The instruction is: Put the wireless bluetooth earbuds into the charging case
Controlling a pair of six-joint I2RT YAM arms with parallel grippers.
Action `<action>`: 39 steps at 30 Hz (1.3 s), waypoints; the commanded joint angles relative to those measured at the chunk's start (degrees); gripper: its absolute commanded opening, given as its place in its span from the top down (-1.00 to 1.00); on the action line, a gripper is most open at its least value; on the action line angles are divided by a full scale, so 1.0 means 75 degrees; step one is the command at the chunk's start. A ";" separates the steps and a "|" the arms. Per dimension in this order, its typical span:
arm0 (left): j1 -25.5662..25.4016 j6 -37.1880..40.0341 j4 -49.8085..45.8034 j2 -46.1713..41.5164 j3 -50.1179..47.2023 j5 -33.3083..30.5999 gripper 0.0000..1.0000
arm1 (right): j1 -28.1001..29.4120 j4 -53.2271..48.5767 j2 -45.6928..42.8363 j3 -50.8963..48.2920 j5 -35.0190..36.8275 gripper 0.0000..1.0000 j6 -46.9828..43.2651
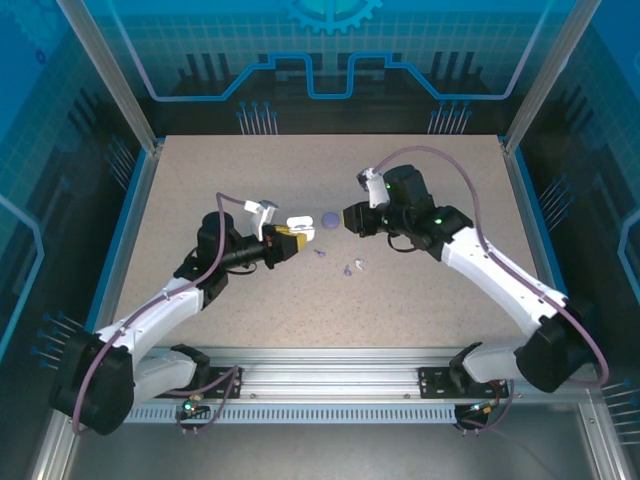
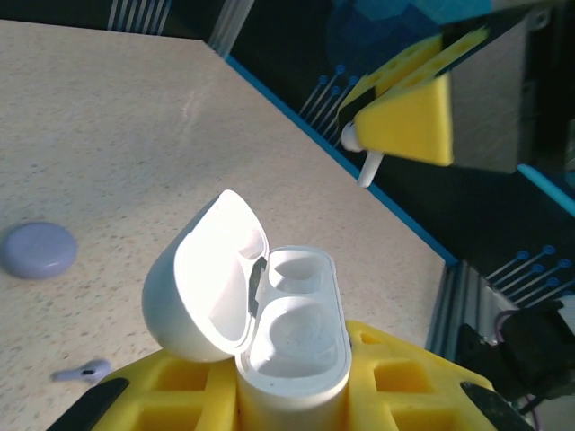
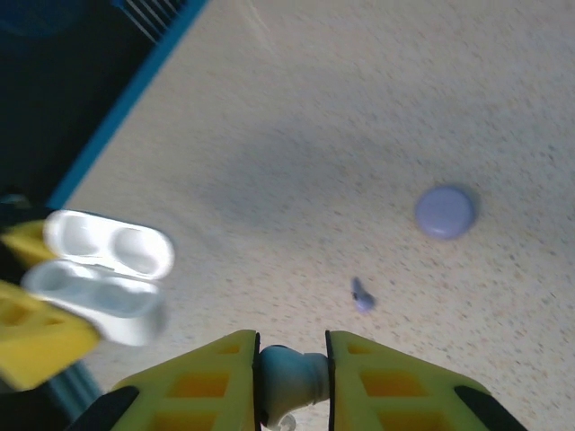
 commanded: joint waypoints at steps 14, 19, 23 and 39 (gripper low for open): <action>-0.0351 -0.0270 0.1064 0.0483 0.1438 0.2943 0.95 | -0.0263 -0.0019 -0.0871 0.1450 -0.2963 0.63 -0.1000; -0.0364 -0.0246 0.0885 0.0533 0.1749 0.2973 0.94 | -0.0333 -0.0309 -0.0815 0.1776 -0.3282 0.63 -0.1292; -0.0492 -0.0272 0.0862 0.0525 0.1986 0.2973 0.93 | -0.0289 -0.0313 -0.0792 0.1775 -0.3443 0.63 -0.1372; -0.0764 -0.0027 -0.0089 0.0639 0.2841 0.2892 0.92 | 0.0060 -0.0457 -0.1033 0.1447 -0.2618 0.63 -0.2110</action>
